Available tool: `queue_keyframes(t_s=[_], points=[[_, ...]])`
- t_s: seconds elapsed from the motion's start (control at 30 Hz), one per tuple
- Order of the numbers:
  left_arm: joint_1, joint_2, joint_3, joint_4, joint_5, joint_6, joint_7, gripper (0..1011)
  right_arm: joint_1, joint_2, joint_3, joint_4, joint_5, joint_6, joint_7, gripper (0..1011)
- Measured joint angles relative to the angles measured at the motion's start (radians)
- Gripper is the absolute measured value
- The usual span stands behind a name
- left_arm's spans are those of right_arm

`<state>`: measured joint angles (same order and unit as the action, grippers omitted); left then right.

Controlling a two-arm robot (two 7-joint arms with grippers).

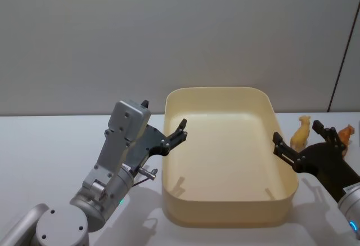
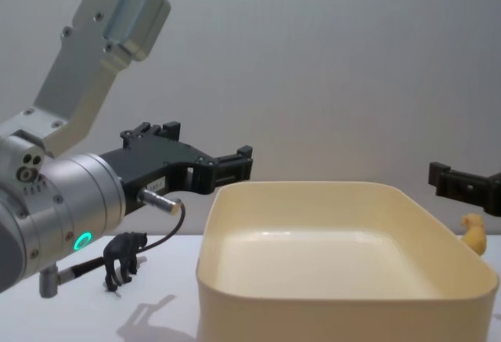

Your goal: Pick up the toy alternately with two hands and place it into the central storage box.

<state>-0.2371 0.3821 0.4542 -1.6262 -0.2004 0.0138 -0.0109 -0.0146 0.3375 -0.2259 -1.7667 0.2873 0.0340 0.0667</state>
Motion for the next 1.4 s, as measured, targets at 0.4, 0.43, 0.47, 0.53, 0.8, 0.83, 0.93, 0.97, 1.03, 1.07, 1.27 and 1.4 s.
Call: queue_keyframes(t_s=[0.4,0.43,0.47,0.53,0.8,0.83,0.93,0.97,1.03,1.07,1.27,1.4], points=[[0.000,0.000,0.000,0.000,0.000,0.000,0.000,1001,0.000,0.000,0.000,0.000,0.000,0.000,0.000,1001],[0.000,0.000,0.000,0.000,0.000,0.000,0.000,1001,0.000,0.000,0.000,0.000,0.000,0.000,0.000,1001],[0.000,0.000,0.000,0.000,0.000,0.000,0.000,1002,0.000,0.000,0.000,0.000,0.000,0.000,0.000,1001],[0.000,0.000,0.000,0.000,0.000,0.000,0.000,1001,0.000,0.000,0.000,0.000,0.000,0.000,0.000,1001],[0.000,0.000,0.000,0.000,0.000,0.000,0.000,1001,0.000,0.000,0.000,0.000,0.000,0.000,0.000,1001],[0.000,0.000,0.000,0.000,0.000,0.000,0.000,1001,0.000,0.000,0.000,0.000,0.000,0.000,0.000,1001],[0.000,0.000,0.000,0.000,0.000,0.000,0.000,1001,0.000,0.000,0.000,0.000,0.000,0.000,0.000,1001],[0.000,0.000,0.000,0.000,0.000,0.000,0.000,1002,0.000,0.000,0.000,0.000,0.000,0.000,0.000,1001],[0.000,0.000,0.000,0.000,0.000,0.000,0.000,1001,0.000,0.000,0.000,0.000,0.000,0.000,0.000,1001],[0.000,0.000,0.000,0.000,0.000,0.000,0.000,1001,0.000,0.000,0.000,0.000,0.000,0.000,0.000,1001],[0.000,0.000,0.000,0.000,0.000,0.000,0.000,1002,0.000,0.000,0.000,0.000,0.000,0.000,0.000,1001],[0.000,0.000,0.000,0.000,0.000,0.000,0.000,1001,0.000,0.000,0.000,0.000,0.000,0.000,0.000,1001]])
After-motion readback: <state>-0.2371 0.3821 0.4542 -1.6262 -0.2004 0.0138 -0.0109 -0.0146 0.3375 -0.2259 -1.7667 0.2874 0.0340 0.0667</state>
